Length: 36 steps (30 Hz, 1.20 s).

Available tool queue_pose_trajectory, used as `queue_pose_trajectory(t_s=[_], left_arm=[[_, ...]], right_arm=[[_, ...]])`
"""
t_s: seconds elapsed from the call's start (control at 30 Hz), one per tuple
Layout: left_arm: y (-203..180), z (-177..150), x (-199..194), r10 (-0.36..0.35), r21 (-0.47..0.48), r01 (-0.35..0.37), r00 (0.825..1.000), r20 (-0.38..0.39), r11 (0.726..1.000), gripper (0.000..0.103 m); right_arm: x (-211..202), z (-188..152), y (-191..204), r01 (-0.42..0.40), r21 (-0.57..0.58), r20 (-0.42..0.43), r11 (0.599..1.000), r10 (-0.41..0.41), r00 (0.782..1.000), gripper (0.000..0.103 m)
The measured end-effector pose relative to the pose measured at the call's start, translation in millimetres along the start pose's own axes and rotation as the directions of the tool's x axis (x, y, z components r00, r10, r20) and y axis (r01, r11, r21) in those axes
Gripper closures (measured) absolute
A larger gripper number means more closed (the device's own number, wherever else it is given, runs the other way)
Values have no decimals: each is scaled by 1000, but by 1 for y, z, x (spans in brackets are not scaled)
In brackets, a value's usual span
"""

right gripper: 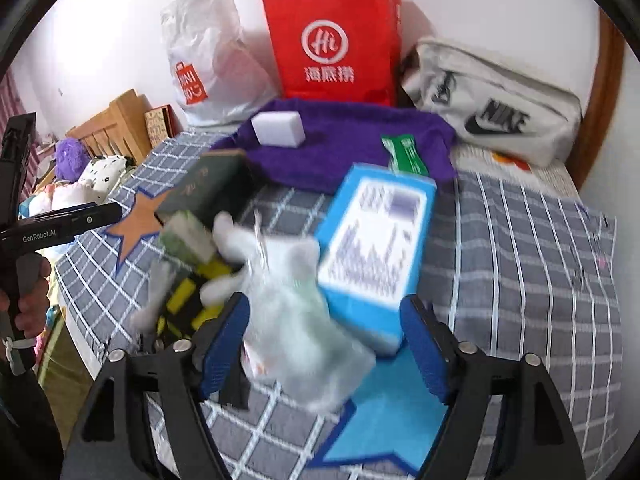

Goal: Organize soft objects
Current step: 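Grasp the white tissue with the left tool while the right grasps the mesh bag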

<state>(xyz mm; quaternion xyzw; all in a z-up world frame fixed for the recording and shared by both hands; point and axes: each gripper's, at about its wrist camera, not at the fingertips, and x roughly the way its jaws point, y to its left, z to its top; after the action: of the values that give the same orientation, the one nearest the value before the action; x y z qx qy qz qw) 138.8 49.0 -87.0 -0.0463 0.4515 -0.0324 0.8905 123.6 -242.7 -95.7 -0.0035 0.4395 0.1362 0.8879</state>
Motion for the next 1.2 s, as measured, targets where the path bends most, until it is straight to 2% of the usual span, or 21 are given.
queue_pose_trajectory(t_s=[0.17,0.2,0.23,0.27,0.33,0.37,0.53,0.73,0.87,0.9,0.93,0.97,1.0,1.03,1.2], left_arm=[[1,-25,9,-24,-4,24,1000,-15,1000,14],[2,-29,12,-27,-7,27,999,-22,1000,14],[3,-31,14,-26,-10,26,999,-28,1000,14],[4,-34,17,-21,-13,21,999,-37,1000,14],[5,-36,20,-16,-16,15,999,-44,1000,14],[5,-37,22,-15,-17,14,999,-46,1000,14],[0,-43,25,-9,4,9,998,-60,1000,14],[-12,-49,26,-10,28,12,998,-66,1000,14],[-18,-51,31,-9,37,12,997,-78,999,14],[-19,-51,32,-9,41,12,997,-81,999,14],[-20,-51,32,-9,44,13,996,-84,999,14],[-21,-51,32,-10,49,15,996,-84,999,14],[-21,-52,32,-12,51,16,996,-83,999,14],[-21,-52,31,-14,52,18,997,-81,998,14],[-18,-55,35,-25,44,29,996,-86,999,14]], right_arm=[[21,-24,-4,-36,12,-53,999,36,998,24],[26,-27,-4,-42,11,-62,999,42,997,30],[29,-29,-4,-50,12,-64,999,51,997,44],[32,-31,-4,-61,14,-72,998,62,996,53],[36,-34,-6,-87,19,-87,996,88,992,87],[36,-36,-7,-98,18,-86,995,99,991,92],[15,-50,-16,-104,20,-55,994,105,993,95],[-20,-81,-49,-76,115,-64,991,83,995,95],[-21,-96,-60,-46,140,-90,989,59,994,90],[-19,-98,-60,-30,126,-98,992,42,994,78],[-16,-97,-61,-8,115,-98,993,19,995,58],[-18,-98,-61,29,98,-87,995,-20,996,47],[-20,-99,-61,62,82,-65,995,-57,996,29],[-22,-98,-62,76,73,-44,994,-73,996,22],[-12,-89,-59,40,50,-8,998,-39,999,14]])
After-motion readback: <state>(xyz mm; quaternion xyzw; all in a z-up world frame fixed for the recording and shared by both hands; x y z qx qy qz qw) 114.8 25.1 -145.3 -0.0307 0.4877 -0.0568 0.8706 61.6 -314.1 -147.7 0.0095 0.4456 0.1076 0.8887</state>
